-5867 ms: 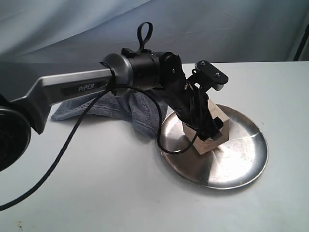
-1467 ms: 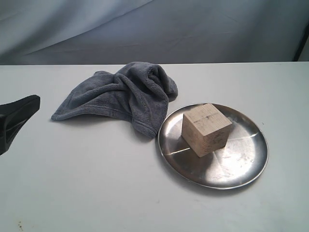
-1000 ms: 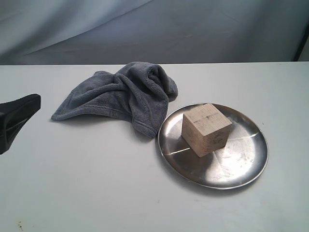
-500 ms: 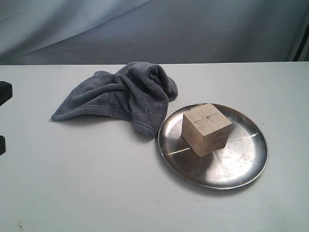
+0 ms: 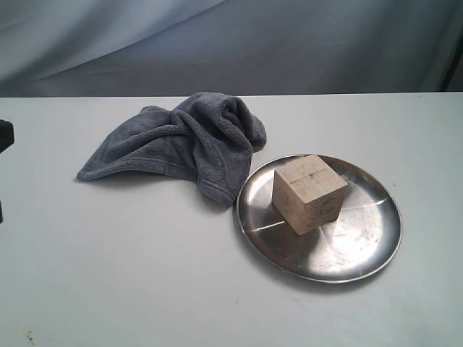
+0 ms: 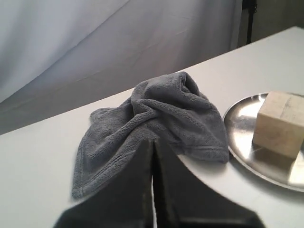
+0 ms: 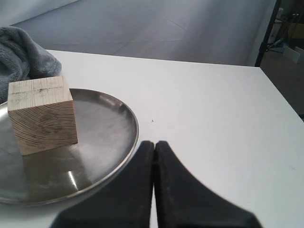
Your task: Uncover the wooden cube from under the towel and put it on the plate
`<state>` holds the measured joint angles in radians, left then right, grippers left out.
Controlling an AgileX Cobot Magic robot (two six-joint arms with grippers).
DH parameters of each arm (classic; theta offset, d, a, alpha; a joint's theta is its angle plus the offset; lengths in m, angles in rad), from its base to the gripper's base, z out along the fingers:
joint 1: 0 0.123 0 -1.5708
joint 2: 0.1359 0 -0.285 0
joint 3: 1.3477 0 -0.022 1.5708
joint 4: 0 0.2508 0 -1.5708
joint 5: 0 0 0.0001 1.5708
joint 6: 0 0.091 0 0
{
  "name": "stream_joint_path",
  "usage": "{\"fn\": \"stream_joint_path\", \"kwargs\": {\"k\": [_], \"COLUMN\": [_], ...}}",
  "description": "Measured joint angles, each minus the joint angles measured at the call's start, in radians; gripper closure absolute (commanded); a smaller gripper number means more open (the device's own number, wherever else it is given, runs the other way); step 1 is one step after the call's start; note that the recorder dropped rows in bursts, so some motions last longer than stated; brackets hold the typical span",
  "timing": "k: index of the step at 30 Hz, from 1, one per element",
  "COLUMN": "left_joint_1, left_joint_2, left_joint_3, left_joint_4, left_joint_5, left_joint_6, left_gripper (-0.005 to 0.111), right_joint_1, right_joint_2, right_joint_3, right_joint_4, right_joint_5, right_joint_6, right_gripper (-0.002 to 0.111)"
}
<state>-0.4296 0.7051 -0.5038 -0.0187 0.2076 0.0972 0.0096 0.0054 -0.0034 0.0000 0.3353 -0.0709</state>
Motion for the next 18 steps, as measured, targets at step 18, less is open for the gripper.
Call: {"fn": "stream_joint_path", "kwargs": {"k": [18], "left_joint_1": [0.387], "left_joint_2": [-0.676], "left_joint_3": [0.292], "left_joint_4": [-0.072], "left_joint_5": [-0.103], "left_joint_6": [-0.087], "left_gripper": [0.107], "right_joint_1": [0.0], "right_joint_2": [0.0], "right_joint_3": [0.0], "right_joint_4": [0.0], "right_joint_5": [0.0], "right_joint_6": [0.0], "right_gripper": [0.108]}}
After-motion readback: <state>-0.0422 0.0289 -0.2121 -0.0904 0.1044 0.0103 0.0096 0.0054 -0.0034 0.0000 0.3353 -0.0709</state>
